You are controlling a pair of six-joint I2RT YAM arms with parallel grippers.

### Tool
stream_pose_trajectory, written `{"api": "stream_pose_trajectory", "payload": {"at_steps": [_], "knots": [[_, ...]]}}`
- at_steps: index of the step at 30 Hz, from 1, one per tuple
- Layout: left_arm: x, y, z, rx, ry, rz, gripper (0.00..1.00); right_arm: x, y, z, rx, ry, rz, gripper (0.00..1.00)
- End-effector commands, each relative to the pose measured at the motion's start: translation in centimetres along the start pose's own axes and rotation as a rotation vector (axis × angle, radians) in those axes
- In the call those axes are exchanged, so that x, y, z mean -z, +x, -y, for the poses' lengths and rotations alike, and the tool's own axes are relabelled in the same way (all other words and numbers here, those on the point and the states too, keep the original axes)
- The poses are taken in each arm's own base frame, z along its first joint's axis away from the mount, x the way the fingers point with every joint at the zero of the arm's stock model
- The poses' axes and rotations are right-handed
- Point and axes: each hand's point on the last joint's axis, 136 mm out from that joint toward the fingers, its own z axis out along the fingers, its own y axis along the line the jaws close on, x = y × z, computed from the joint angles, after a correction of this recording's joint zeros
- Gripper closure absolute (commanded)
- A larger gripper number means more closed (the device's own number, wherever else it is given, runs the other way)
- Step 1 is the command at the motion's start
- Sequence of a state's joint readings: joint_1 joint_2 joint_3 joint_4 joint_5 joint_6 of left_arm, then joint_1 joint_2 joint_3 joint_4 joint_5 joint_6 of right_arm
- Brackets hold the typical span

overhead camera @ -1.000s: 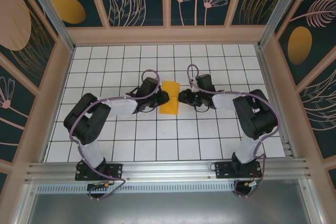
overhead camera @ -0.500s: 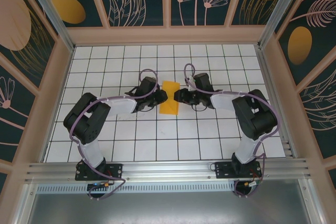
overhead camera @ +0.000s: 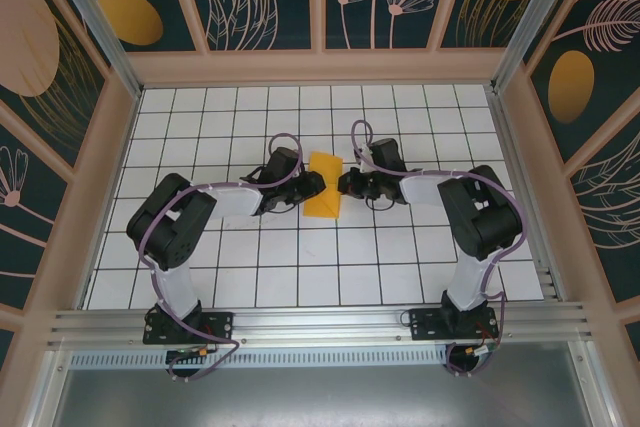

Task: Fold a paper plane with a square sheet of paper (pick it up from the middle)
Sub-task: Turn over the paper at the center of the table.

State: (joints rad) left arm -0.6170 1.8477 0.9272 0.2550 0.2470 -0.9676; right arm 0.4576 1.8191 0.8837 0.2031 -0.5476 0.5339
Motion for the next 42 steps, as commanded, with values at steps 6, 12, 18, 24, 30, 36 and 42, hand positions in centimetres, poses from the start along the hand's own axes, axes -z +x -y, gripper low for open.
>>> {"api": "stream_pose_trajectory", "payload": {"at_steps": [6, 12, 18, 24, 30, 36, 42], "knots": [[-0.8, 0.0, 0.4, -0.005, 0.042, -0.017, 0.56, 0.1, -0.1, 0.6, -0.028, -0.006, 0.013, 0.96], [-1.3, 0.1, -0.1, -0.002, 0.026, -0.022, 0.51, 0.1, -0.1, 1.3, -0.046, 0.013, 0.015, 0.96], [-1.6, -0.3, 0.6, -0.024, 0.049, -0.018, 0.55, 0.2, -0.1, 1.4, -0.049, 0.011, 0.013, 0.96], [-2.2, -1.5, 1.3, -0.060, 0.046, 0.009, 0.75, 0.8, -0.6, 0.7, -0.054, -0.003, 0.027, 0.93], [-1.6, -2.9, 1.3, -0.117, -0.015, 0.060, 0.94, 3.5, -2.9, 2.1, -0.085, 0.149, 0.140, 0.68], [2.8, -5.6, 1.8, -0.261, -0.163, 0.171, 0.96, 8.4, -4.8, 3.4, -0.099, 0.322, 0.331, 0.38], [9.0, -8.7, 1.8, -0.417, -0.398, 0.307, 0.96, 11.6, -5.2, 4.1, -0.125, 0.392, 0.457, 0.26]]}}
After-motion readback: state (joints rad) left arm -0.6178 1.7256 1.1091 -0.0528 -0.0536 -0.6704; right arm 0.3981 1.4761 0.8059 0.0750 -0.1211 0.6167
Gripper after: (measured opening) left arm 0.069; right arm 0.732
